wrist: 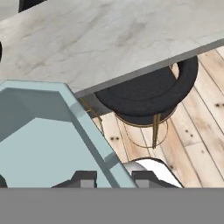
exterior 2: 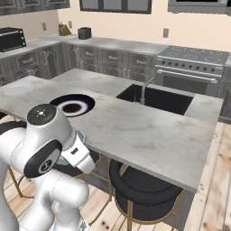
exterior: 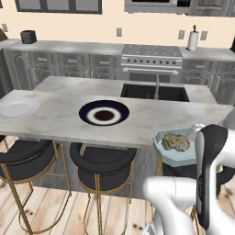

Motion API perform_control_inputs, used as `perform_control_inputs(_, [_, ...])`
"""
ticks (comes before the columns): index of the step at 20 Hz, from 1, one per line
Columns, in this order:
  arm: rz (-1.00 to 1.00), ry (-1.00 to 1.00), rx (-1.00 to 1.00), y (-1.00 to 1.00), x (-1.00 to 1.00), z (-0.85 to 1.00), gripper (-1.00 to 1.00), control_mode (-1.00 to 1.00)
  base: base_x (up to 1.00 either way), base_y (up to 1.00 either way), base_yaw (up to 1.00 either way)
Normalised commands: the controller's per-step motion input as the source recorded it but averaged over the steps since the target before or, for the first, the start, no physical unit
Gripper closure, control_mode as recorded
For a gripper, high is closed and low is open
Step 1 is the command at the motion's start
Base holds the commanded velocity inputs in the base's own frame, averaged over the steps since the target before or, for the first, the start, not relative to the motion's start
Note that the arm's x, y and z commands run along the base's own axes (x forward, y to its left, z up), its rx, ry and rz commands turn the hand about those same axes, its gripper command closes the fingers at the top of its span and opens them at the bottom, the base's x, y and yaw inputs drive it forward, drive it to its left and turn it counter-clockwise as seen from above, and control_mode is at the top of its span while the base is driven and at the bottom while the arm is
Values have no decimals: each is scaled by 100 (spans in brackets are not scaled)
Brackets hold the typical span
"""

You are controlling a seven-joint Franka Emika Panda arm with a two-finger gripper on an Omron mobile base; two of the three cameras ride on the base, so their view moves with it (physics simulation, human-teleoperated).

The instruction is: Place two dumplings into each of the tupperware containers and then place the containers in the fridge.

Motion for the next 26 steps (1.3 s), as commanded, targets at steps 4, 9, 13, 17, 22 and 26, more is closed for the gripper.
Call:
perform_control_inputs(4, [-8,-14,9,33,0,-40,100,-100,0,0,0])
perform_control_inputs(9, [0,-1,0,12,0,-12,100,-100,0,0,0])
perform_control_inputs(13, [0,0,-1,15,-2,0,100,-100,0,0,0])
perform_control_inputs(17, [0,-1,0,9,-10,0,100,100,-21,5,4])
perform_control_inputs(22, [0,0,0,0,0,0,100,100,-48,10,11])
perform_control_inputs(26, [0,0,0,0,0,0,100,100,-25,34,26])
